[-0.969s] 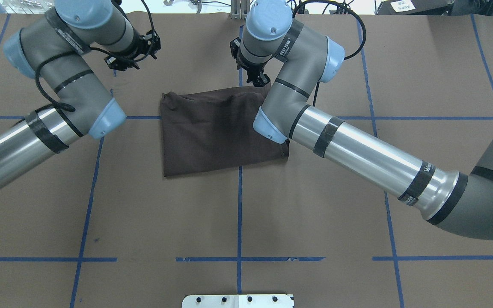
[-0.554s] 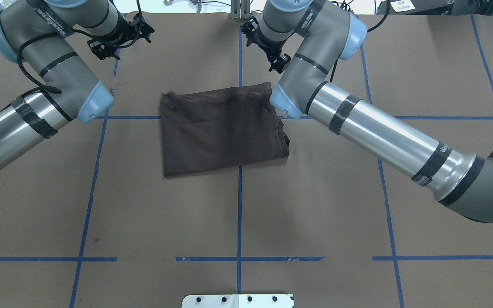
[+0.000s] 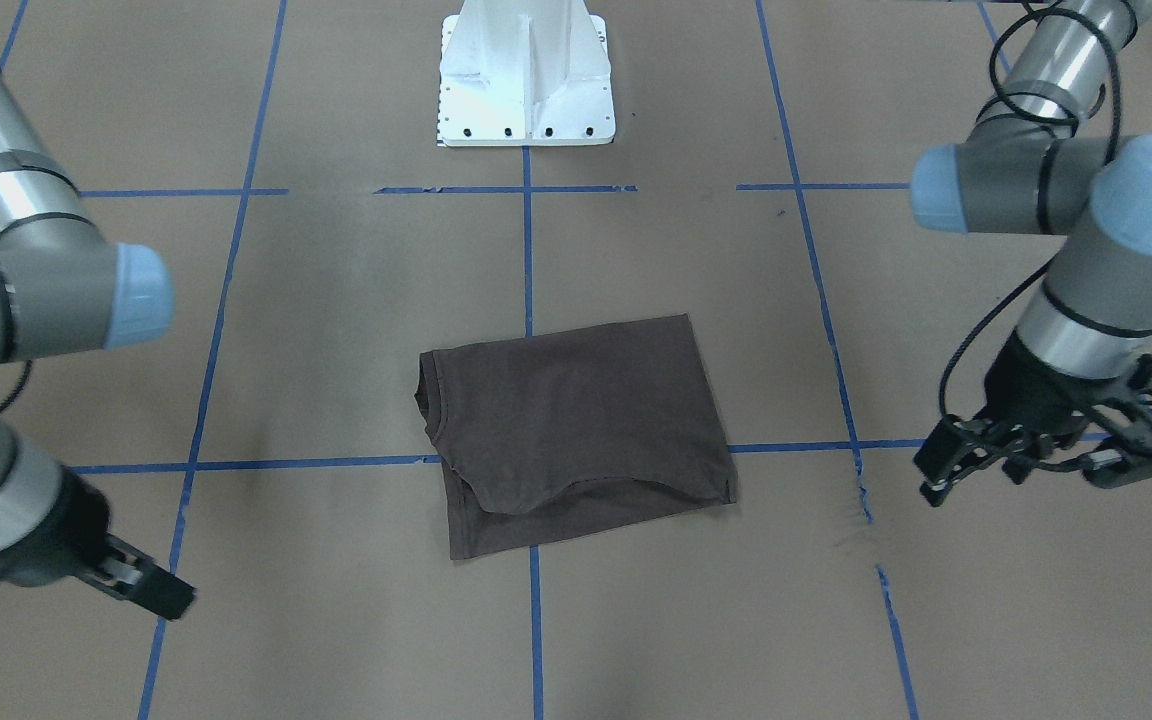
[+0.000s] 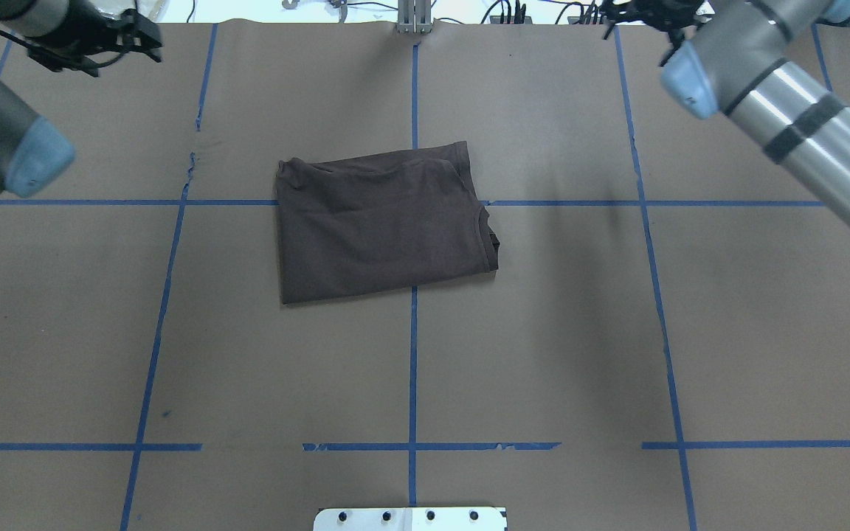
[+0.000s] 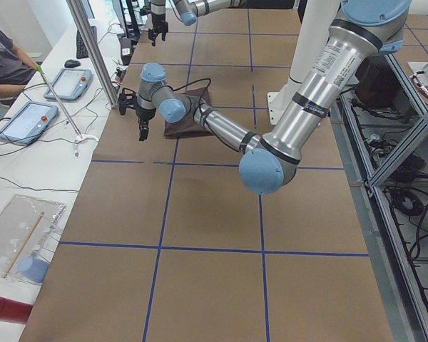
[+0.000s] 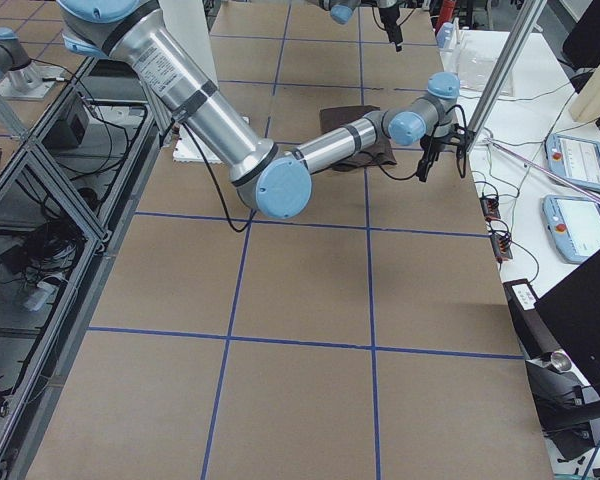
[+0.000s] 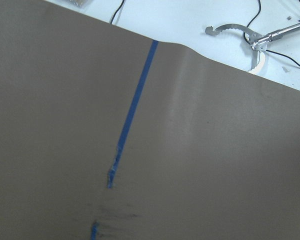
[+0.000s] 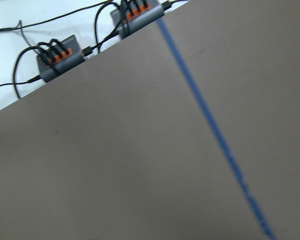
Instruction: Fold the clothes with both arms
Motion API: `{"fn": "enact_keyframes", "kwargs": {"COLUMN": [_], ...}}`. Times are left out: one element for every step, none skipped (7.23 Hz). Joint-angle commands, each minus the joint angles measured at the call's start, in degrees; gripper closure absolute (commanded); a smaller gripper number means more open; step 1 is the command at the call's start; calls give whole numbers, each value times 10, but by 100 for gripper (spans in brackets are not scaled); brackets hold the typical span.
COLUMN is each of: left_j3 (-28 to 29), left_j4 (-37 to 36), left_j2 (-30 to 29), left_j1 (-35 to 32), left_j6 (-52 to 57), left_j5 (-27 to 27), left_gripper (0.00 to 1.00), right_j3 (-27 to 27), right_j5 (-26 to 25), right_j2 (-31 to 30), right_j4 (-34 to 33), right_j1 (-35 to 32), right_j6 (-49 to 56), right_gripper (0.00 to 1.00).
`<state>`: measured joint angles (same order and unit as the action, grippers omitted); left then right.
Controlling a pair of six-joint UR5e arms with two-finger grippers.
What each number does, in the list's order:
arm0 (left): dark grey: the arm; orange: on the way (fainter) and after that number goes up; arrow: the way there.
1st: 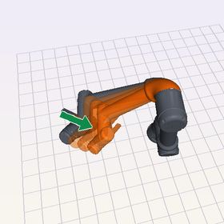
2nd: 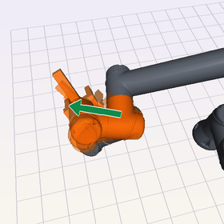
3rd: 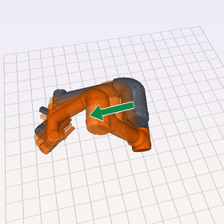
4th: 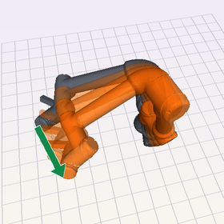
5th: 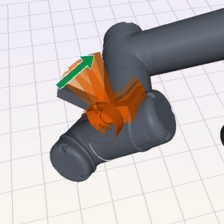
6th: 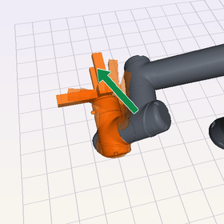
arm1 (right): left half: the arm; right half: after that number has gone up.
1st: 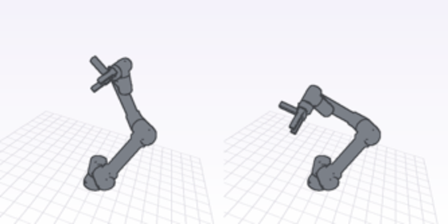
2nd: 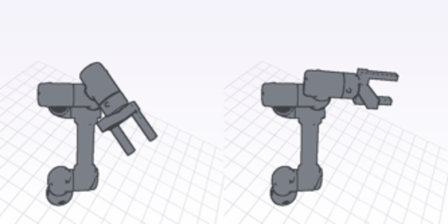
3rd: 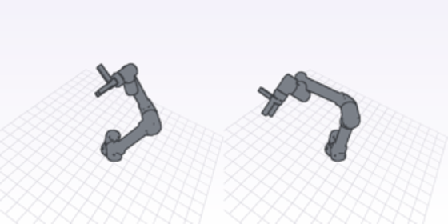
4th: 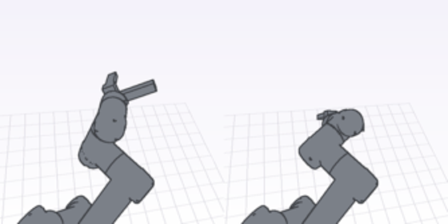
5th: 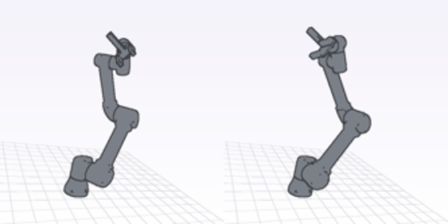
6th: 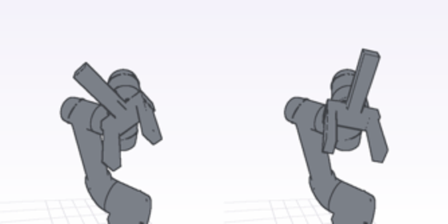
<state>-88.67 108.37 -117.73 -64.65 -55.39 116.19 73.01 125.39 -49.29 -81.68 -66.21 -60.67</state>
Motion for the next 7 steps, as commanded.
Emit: {"fn": "enact_keyframes", "kwargs": {"left_j3": [-25, -25, -26, -25, -27, -53, -65], "left_j4": [-7, -22, -47, -72, -122, -144, -137], "left_j2": [90, 121, 142, 161, 172, 199, 223], "left_j1": [-104, -155, -184, -230, -263, -268, -265], "left_j6": [249, 377, 493, 626, 741, 745, 737], "left_j5": [55, 63, 62, 63, 74, 120, 122], "left_gripper": [0, 0, 0, 0, 0, 0, 0], "right_j3": [95, 127, 174, 196, 203, 228, 236], "right_j5": [25, 26, 25, 29, 68, 103, 99], "right_j2": [-118, -172, -236, -302, -336, -375, -393], "right_j4": [-143, -185, -216, -224, -252, -267, -262], "right_j1": [-130, -175, -197, -225, -265, -277, -277], "right_j6": [394, 542, 630, 707, 752, 756, 745], "right_gripper": [0, 0, 0, 0, 0, 0, 0]}}
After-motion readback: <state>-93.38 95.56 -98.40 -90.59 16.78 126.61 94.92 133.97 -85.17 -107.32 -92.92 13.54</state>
